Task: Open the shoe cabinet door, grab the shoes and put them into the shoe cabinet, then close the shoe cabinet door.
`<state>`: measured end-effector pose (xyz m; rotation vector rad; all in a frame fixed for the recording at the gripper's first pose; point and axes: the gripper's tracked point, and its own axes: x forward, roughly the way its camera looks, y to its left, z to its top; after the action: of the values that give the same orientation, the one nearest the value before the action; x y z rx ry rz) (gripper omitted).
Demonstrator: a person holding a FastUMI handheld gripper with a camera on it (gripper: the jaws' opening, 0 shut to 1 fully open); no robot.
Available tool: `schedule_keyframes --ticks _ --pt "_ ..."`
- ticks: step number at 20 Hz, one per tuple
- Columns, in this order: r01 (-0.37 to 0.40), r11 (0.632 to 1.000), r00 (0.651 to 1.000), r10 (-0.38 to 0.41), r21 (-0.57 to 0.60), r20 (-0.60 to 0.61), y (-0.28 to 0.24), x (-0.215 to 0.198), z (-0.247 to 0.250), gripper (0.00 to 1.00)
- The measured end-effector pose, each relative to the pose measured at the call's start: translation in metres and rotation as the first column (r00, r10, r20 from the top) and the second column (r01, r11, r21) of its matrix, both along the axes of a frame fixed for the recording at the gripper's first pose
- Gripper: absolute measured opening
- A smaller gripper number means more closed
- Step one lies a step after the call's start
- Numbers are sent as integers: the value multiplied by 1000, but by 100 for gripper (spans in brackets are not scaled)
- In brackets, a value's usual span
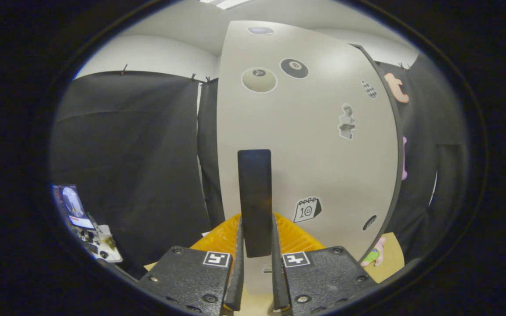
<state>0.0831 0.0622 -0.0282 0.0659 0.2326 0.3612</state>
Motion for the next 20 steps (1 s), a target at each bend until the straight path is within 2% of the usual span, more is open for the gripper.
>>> schedule_keyframes --ticks 3,9,13,20 --pt "22 1000 1000 -22 -13 18 -14 -29 3 30" --pt "17 1000 1000 -18 11 22 -55 -63 13 30" --pt "56 998 997 -56 6 57 -87 -89 19 29" --pt "102 994 991 -99 -35 87 -124 -112 24 26"
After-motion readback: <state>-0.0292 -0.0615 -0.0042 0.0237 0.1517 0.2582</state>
